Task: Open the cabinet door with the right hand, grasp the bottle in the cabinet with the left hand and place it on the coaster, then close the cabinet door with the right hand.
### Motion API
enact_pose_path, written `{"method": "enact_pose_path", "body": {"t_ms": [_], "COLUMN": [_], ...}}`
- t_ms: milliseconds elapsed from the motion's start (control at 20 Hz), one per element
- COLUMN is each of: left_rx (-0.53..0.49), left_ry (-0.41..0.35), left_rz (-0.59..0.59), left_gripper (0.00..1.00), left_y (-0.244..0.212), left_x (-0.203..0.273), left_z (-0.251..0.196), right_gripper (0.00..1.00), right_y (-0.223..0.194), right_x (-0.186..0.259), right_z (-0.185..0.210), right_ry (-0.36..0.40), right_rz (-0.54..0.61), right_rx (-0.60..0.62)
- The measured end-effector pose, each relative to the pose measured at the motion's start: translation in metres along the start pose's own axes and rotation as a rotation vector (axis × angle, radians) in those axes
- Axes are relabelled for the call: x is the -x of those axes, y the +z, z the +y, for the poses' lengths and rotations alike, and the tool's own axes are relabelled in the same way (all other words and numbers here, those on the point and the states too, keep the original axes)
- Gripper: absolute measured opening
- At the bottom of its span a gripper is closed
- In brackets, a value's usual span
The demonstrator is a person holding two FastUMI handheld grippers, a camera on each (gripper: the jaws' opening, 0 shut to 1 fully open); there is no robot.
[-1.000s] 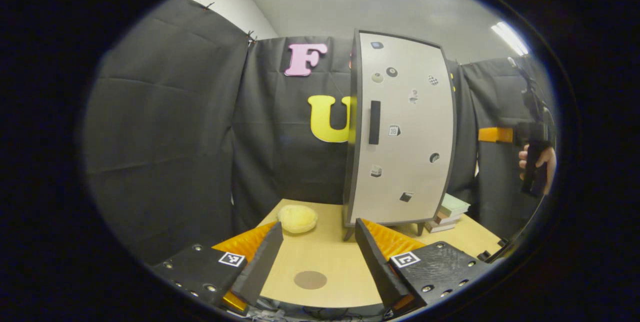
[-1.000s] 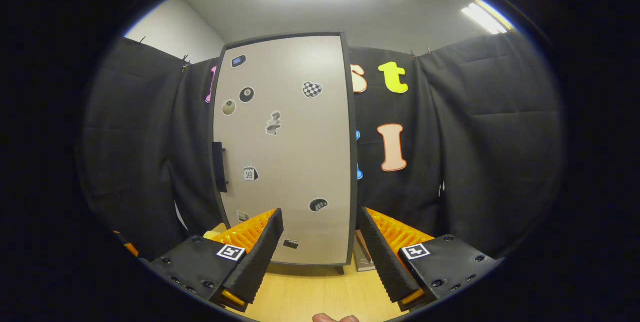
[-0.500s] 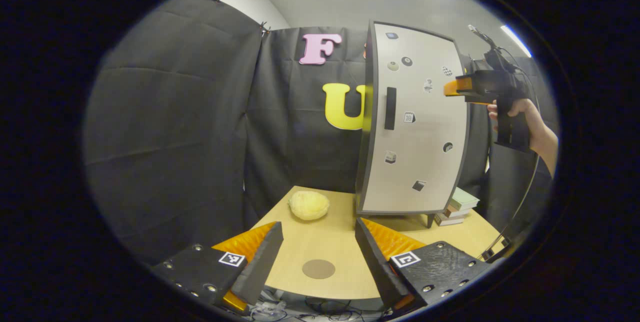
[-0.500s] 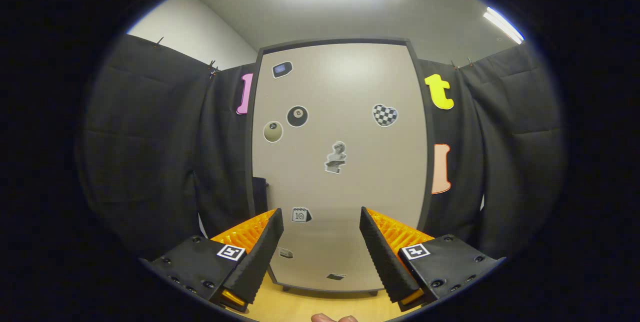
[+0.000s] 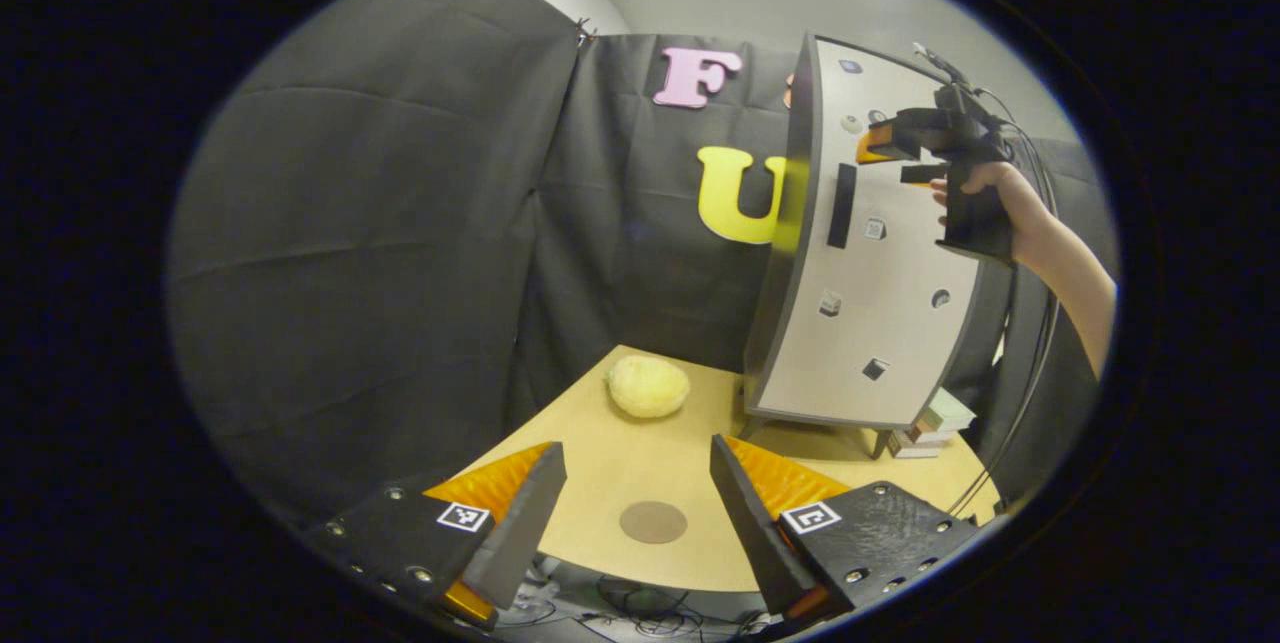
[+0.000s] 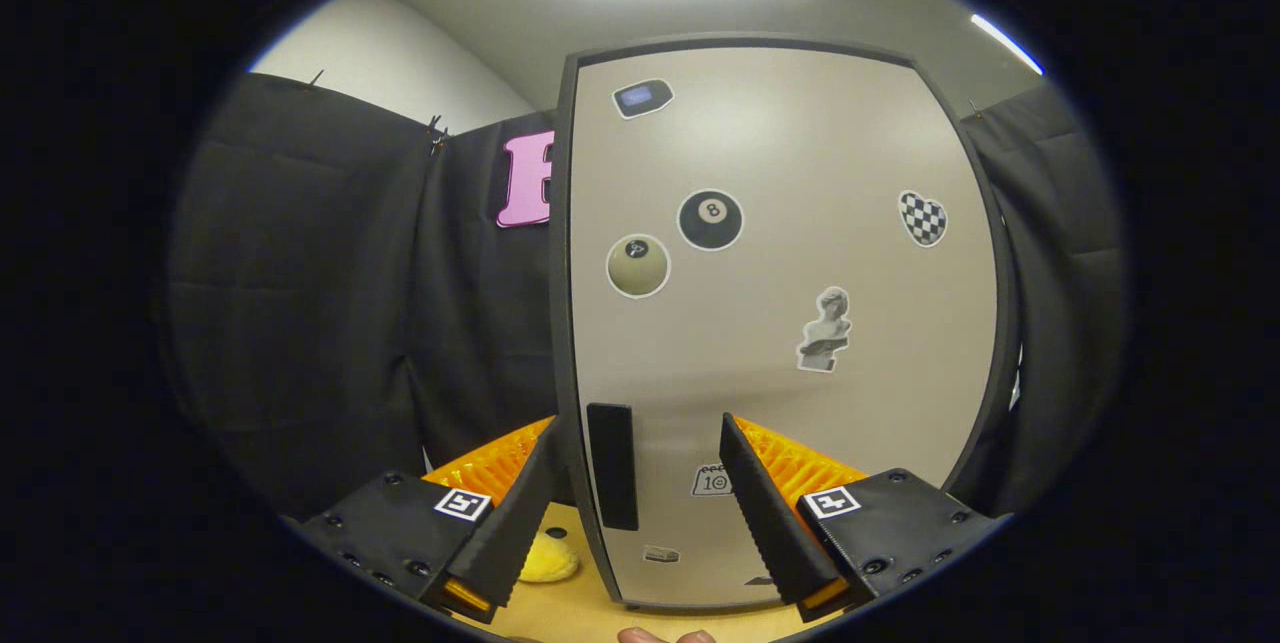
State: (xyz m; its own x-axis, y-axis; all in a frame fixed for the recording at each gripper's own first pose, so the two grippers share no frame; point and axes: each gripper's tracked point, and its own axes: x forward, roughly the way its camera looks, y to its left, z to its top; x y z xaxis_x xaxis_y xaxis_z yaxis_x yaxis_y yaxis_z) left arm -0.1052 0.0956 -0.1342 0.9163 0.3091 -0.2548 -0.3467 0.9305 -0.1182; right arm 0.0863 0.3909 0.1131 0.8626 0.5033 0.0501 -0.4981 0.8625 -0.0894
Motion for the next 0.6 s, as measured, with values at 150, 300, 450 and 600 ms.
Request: {"method": "enact_pose_path", "body": {"t_ms": [150,300,450,600], "left_rx": [0.020,0.000,-0.037,-0.051], "left_ry": [0.041,0.083,0.092,0.080], "left_rz": [0.013,0.013,0.020,0.024], "left_gripper": [0.87,0.93,0.90,0.90], "left_y": [-0.004,-0.009,-0.011,-0.012], "left_x": [-0.001,-0.003,-0.003,-0.005], "left_z": [0.019,0.031,0.036,0.034], "right_gripper": [0.98,0.93,0.93,0.96], "right_y": [-0.016,-0.033,-0.049,-0.057], "right_x": [-0.022,-0.040,-0.055,-0.061], "right_z": [0.002,0.004,0.006,0.011], "right_ry": [-0.023,-0.043,-0.063,-0.072], "right_rz": [0.041,0.084,0.135,0.149], "right_rx": [0.024,0.004,-0.002,-0.002]}}
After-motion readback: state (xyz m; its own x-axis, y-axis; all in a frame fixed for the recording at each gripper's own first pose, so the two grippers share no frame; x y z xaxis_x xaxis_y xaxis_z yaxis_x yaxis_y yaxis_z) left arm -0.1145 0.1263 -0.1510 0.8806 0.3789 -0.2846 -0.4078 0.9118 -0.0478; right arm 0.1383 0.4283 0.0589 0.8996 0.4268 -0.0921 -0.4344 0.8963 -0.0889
